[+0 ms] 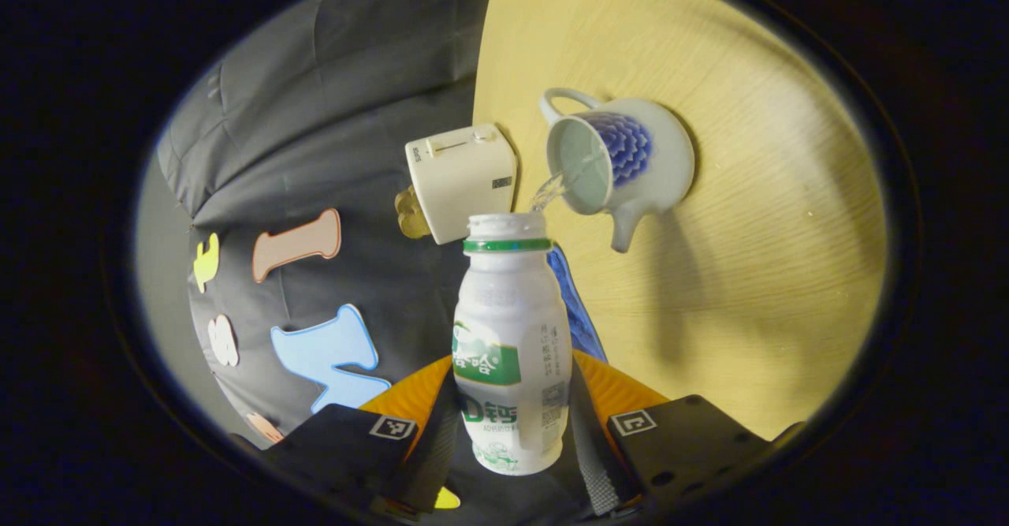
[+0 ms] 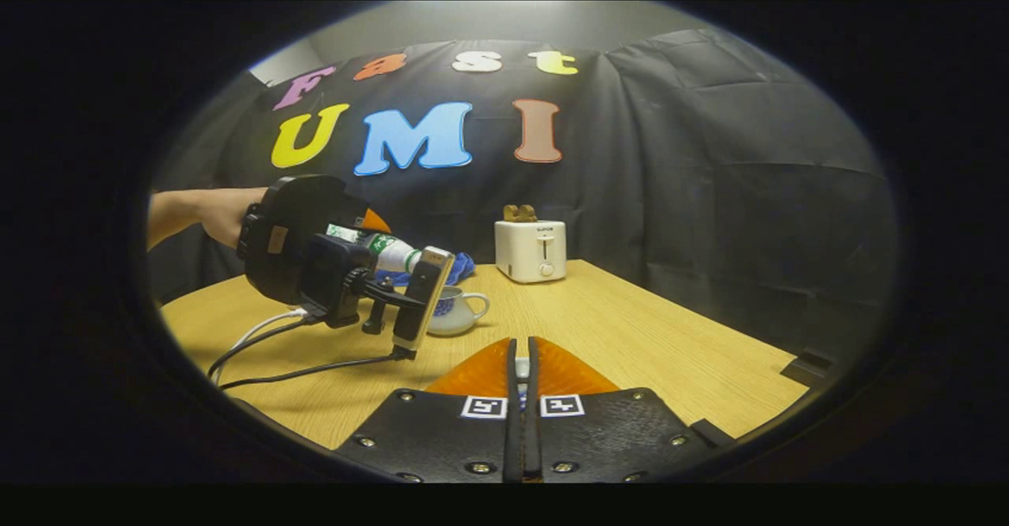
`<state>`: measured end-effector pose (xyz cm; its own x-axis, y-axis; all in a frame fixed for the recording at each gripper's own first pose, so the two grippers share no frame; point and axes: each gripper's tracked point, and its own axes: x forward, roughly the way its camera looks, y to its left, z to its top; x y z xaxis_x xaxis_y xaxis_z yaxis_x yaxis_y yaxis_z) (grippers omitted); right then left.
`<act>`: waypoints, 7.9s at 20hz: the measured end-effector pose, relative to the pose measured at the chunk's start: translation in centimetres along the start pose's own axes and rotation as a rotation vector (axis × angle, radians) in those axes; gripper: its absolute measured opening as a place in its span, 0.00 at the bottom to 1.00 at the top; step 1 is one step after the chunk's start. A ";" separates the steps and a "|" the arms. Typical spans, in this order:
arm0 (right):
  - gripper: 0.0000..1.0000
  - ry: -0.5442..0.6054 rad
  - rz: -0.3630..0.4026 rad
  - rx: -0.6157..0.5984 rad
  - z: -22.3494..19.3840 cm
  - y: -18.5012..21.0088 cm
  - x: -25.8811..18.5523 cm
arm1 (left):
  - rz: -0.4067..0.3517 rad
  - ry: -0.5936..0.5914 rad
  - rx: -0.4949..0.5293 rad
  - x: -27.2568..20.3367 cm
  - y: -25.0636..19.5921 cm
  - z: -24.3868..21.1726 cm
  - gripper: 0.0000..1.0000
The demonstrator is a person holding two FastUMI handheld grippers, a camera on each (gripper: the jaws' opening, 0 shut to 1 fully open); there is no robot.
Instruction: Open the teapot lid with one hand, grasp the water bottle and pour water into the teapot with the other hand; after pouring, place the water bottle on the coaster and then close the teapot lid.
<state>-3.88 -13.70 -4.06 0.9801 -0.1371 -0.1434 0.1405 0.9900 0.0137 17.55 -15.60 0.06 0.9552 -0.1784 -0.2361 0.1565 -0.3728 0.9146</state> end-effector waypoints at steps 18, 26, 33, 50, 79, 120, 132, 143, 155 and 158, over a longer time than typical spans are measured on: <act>0.01 0.002 -0.007 -0.003 -0.1 -0.3 0.0 | 0.005 0.001 0.078 -0.2 0.8 0.3 0.82; 0.01 -0.001 -0.007 -0.006 0.1 -0.4 0.1 | -0.003 -0.012 0.106 -0.3 1.0 0.8 0.75; 0.01 0.000 -0.006 -0.004 -0.1 -0.4 0.1 | -0.005 -0.032 0.090 -0.2 0.9 1.2 0.75; 0.01 -0.033 -0.002 -0.014 1.4 -0.5 -0.4 | -0.071 -0.126 -0.162 0.0 -2.0 2.4 0.75; 0.01 -0.088 0.162 -0.096 8.7 8.8 11.9 | 0.201 -0.245 -1.430 -6.9 -1.9 -10.8 0.74; 0.77 -0.096 0.147 -0.084 6.6 11.3 16.5 | 0.270 -0.202 -1.945 -4.7 -4.3 -22.2 0.68; 0.81 -0.143 0.162 -0.073 8.0 11.0 15.6 | 0.182 -0.108 -1.873 1.0 -7.8 -21.2 0.80; 0.80 -0.133 0.207 -0.064 7.6 12.0 15.4 | 0.233 -0.034 -1.887 0.1 -9.0 -22.0 1.00; 0.81 -0.130 0.245 -0.096 7.5 14.7 11.7 | 0.302 -0.073 -1.935 -10.6 -8.3 -20.8 1.00; 0.85 -0.052 0.276 -0.051 5.0 17.0 9.4 | 0.326 -0.120 -1.923 -15.2 -6.4 -16.9 1.00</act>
<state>8.38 1.64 -0.22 0.9864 0.1374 -0.0906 -0.1384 0.9904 -0.0047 6.24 4.89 3.41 0.9933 -0.1060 0.0467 0.1069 0.9941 -0.0167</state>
